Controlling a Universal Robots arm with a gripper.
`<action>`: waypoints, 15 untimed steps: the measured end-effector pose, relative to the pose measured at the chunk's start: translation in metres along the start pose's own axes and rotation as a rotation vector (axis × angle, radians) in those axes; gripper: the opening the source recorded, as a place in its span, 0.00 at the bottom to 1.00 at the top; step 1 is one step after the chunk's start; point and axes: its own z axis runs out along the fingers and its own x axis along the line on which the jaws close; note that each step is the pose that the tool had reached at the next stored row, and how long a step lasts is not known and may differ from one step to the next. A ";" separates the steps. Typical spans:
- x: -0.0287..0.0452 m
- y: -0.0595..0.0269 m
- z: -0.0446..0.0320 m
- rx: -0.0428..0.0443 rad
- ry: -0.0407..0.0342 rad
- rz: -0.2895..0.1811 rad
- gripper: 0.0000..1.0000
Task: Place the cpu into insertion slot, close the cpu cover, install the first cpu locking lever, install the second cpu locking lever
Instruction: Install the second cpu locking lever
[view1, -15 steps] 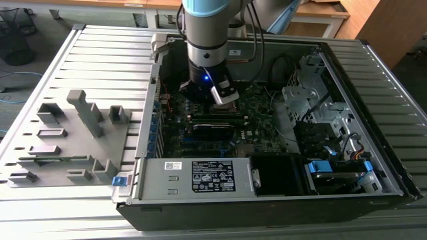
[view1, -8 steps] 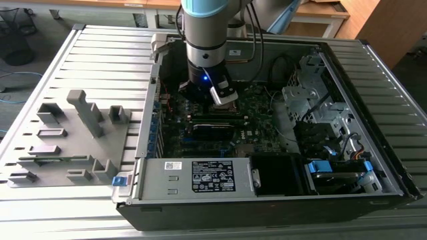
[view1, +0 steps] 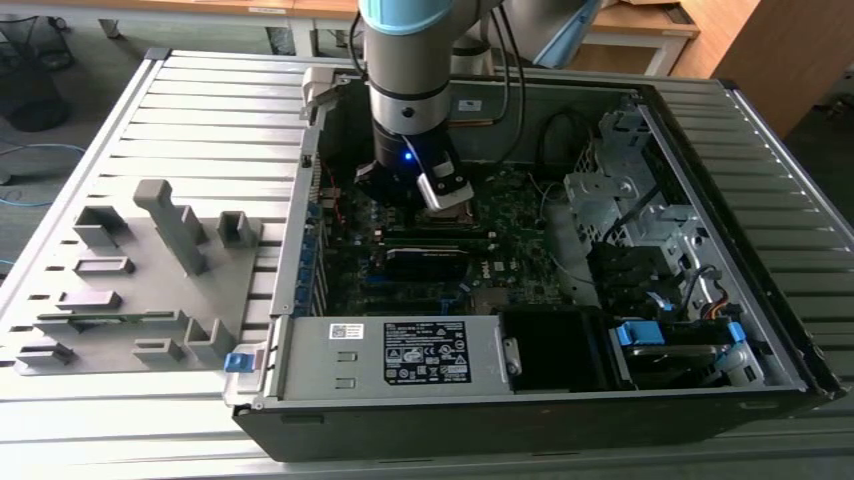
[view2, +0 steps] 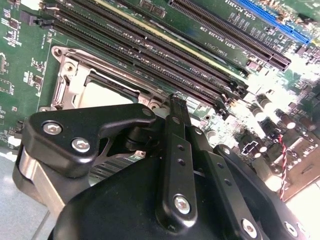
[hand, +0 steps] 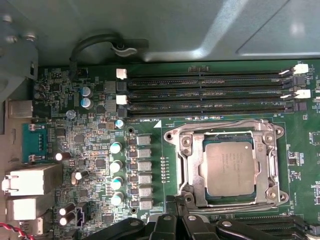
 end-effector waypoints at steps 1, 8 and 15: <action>0.0006 0.0000 0.0000 0.0000 0.0000 0.000 0.10; 0.0036 -0.0002 -0.0001 0.0000 0.0000 0.000 0.10; 0.0039 -0.0003 0.0013 0.0001 0.0000 0.000 0.10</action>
